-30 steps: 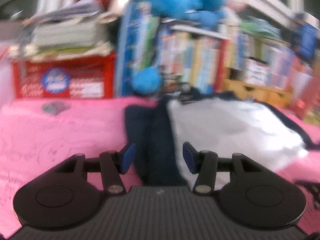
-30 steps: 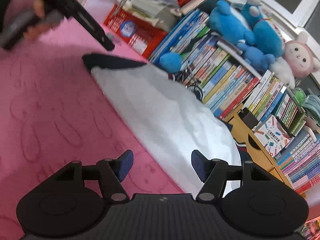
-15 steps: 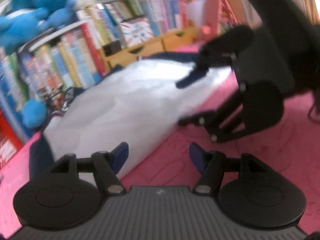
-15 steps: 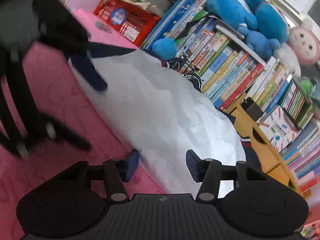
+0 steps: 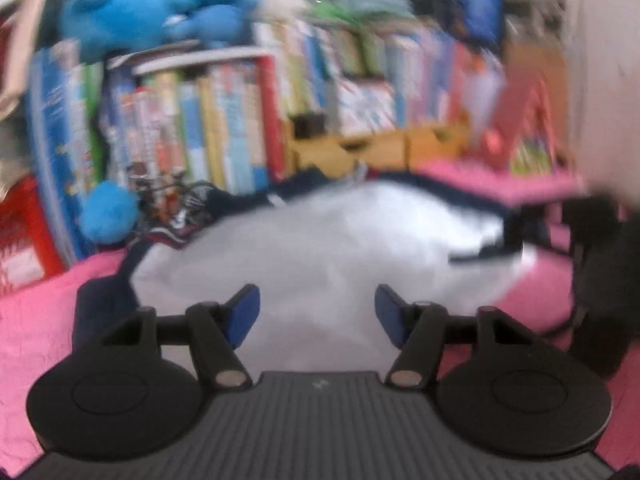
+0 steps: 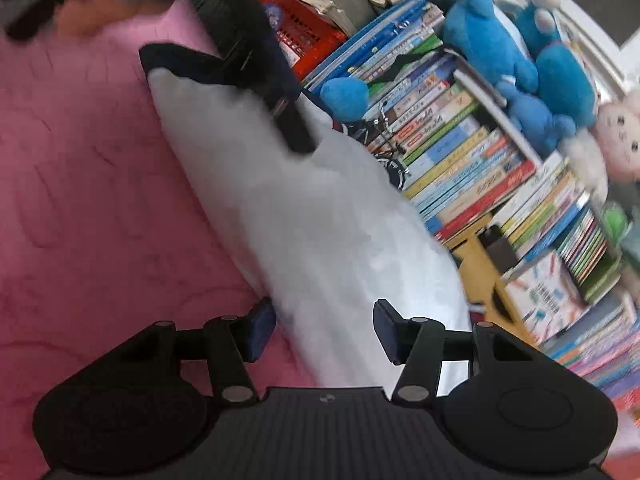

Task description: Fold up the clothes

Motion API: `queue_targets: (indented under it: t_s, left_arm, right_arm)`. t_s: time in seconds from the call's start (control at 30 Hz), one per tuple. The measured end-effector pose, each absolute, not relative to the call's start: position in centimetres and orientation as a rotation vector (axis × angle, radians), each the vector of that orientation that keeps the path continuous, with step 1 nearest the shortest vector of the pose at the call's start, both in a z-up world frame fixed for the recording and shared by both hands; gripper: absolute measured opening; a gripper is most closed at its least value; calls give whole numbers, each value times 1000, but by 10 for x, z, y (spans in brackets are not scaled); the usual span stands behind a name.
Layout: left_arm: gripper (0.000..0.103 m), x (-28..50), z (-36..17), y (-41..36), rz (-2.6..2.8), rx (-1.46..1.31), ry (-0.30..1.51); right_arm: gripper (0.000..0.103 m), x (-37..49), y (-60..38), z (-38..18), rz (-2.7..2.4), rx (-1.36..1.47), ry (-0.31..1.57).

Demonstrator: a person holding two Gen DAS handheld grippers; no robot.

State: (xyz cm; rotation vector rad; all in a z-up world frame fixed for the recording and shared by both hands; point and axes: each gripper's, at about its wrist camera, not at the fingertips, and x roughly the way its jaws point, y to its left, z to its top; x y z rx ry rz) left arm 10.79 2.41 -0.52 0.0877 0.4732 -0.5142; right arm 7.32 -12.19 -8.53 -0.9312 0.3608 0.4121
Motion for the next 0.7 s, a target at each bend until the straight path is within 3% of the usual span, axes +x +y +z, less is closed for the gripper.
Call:
queue_targets:
  t_s: [0.07, 0.17, 0.4, 0.43, 0.5, 0.53, 0.7]
  left_arm:
    - [61, 100, -4, 20, -561, 146, 464]
    - [63, 80, -13, 1, -628, 346, 436]
    - [63, 62, -65, -50, -594, 751, 327]
    - [59, 68, -71, -54, -553, 784, 323]
    - [37, 79, -78, -53, -475, 825, 329]
    - [36, 85, -80, -50, -444, 835, 337]
    - [35, 93, -82, -20, -373, 891, 360]
  right_arm:
    - [24, 80, -120, -87, 424, -934, 366]
    - [17, 85, -120, -82, 433, -909, 351]
    - [15, 89, -129, -61, 451, -866, 356]
    - [17, 88, -130, -63, 454, -884, 359]
    - [26, 86, -134, -68, 460, -919, 364]
    - [30, 85, -135, -70, 462, -937, 367]
    - [30, 88, -159, -88, 349, -1073, 383]
